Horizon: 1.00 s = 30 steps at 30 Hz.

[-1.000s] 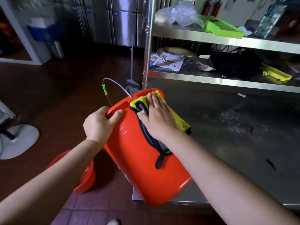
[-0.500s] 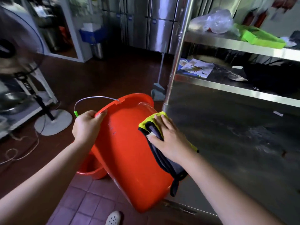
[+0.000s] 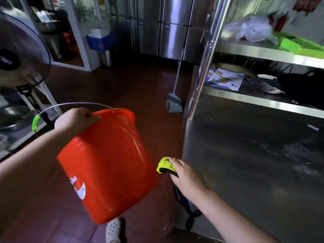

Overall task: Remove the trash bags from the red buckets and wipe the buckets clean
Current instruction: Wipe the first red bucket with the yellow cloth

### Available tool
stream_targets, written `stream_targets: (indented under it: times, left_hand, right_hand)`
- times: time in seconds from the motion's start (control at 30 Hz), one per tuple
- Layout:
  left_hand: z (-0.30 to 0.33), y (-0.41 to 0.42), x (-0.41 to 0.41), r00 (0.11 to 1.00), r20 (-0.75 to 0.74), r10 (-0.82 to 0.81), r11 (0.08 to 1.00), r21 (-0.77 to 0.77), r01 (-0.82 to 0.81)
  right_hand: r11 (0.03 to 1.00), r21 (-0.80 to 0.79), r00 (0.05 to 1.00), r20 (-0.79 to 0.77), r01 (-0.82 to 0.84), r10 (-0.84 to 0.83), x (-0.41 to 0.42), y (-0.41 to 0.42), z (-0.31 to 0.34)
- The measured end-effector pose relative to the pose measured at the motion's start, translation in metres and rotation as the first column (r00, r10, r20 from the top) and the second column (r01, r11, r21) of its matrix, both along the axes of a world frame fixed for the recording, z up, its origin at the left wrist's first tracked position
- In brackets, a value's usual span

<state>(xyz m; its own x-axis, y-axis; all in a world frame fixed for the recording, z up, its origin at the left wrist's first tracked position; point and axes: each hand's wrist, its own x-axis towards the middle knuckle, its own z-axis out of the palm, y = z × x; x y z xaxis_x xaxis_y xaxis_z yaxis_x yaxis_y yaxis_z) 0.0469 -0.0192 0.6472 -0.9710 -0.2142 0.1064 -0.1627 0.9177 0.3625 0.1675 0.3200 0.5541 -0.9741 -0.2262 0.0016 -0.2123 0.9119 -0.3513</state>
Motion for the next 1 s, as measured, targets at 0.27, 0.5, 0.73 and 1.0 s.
stream_targets:
  times: [0.27, 0.5, 0.73, 1.0]
  left_hand:
    - [-0.092, -0.04, -0.122, 0.848, 0.313, -0.428, 0.862, -0.141, 0.487]
    - [-0.161, -0.04, -0.217, 0.692, 0.475, -0.543, 0.701, -0.198, 0.685]
    - [-0.238, -0.002, -0.286, 0.586, 0.436, -0.683, 0.506, -0.297, 0.81]
    - [-0.36, 0.023, -0.352, 0.589, 0.321, -0.742, 0.511, -0.298, 0.806]
  right_hand:
    - [0.98, -0.015, 0.968, 0.161, 0.199, -0.194, -0.08, -0.079, -0.056]
    - [0.947, -0.032, 0.874, 0.397, 0.32, -0.282, -0.127, -0.133, -0.099]
    - [0.904, -0.134, 0.892, 0.271, 0.407, -0.361, -0.163, -0.148, -0.135]
    - [0.839, -0.175, 0.833, 0.333, 0.515, -0.441, -0.237, -0.131, -0.249]
